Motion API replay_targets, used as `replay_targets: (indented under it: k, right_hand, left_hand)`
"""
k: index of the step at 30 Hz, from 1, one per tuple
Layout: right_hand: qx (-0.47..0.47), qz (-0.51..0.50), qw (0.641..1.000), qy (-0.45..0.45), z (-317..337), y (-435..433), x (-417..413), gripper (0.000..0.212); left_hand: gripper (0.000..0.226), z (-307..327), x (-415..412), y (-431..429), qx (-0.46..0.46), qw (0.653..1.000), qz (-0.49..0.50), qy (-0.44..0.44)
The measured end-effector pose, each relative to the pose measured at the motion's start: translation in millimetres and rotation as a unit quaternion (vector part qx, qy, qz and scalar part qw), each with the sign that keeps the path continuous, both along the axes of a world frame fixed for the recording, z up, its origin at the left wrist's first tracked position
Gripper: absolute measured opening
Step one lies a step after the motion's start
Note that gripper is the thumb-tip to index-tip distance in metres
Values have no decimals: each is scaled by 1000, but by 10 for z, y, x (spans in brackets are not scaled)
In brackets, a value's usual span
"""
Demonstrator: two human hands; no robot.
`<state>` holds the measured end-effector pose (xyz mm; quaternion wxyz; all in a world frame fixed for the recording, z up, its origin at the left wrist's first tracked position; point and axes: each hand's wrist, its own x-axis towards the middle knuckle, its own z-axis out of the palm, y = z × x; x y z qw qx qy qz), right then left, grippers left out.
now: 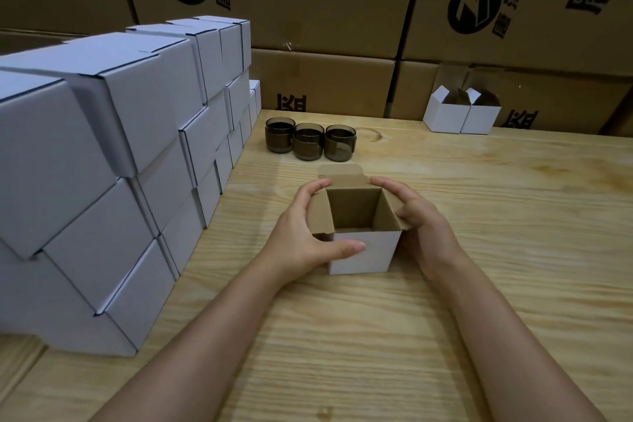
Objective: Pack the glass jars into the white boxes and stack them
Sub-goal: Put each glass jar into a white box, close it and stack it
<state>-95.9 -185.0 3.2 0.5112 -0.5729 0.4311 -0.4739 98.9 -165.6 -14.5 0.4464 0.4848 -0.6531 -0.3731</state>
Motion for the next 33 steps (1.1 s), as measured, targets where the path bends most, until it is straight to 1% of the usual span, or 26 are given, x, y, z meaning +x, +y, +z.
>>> replay_targets:
  k: [1, 2, 4, 6, 7, 9, 10, 12, 14, 15, 16, 20, 24, 27, 29, 31, 32, 33]
  right_hand:
    - [5, 1, 1000, 21, 74, -16, -39, 52]
    - [3, -12, 999, 47, 170, -53, -73, 45]
    - [-12, -77, 990, 116, 391, -210, -94, 26]
    - [-41, -130, 970, 202, 621, -462, -1, 24]
    - [-71, -130, 955, 257, 728, -604, 110, 27]
    - [-133, -78, 913, 377, 887, -886, 441, 35]
    - [-149, -43, 887, 436, 921, -1031, 631, 39]
    - [-149, 19, 824, 547, 910, -1309, 993, 43]
    - [-133, 53, 766, 627, 835, -1537, 1274, 44]
    - [-128, 61, 750, 646, 786, -1629, 1377, 44]
    - [-126, 63, 742, 656, 738, -1704, 1455, 45]
    - [-150, 60, 716, 679, 549, -1884, 1608, 43]
    - [-187, 33, 696, 693, 424, -1965, 1661, 49]
    - [-214, 23, 684, 697, 407, -1976, 1694, 49]
    - [-224, 23, 686, 692, 414, -1975, 1704, 48]
    - [-225, 34, 701, 676, 433, -1950, 1713, 46]
    - [-225, 40, 715, 660, 449, -1928, 1719, 43]
    - [-222, 43, 738, 636, 478, -1894, 1712, 38]
  left_hand:
    - [95, -5, 5, -5, -2, 1000, 0, 1]
    - [95, -7, 5, -8, -3, 1000, 0, 2]
    - [94, -14, 1, -13, -3, 1000, -2, 1]
    - [95, -20, 1, -17, -3, 1000, -4, 3]
    - [96, -22, 0, -16, -3, 1000, -4, 4]
    - [96, -24, -4, -20, -4, 1000, -5, 6]
    - [96, -27, -4, -21, -2, 1000, -8, 9]
    - [97, -33, 2, -24, 2, 1000, -10, 15]
    - [98, -34, 1, -28, 2, 1000, -9, 18]
    - [97, -32, -3, -29, -1, 1000, -9, 21]
    - [97, -35, -8, -35, -6, 1000, -11, 26]
    - [87, -55, -31, -61, -6, 997, -37, 65]
    - [86, -66, -42, -62, -2, 996, -42, 78]
    - [82, -72, -44, -66, -3, 996, -42, 79]
    - [79, -67, -46, -64, -4, 996, -42, 78]
    - [78, -58, -48, -62, -9, 996, -41, 74]
    - [78, -54, -46, -59, -12, 997, -38, 70]
    - [79, -50, -43, -57, -15, 997, -36, 65]
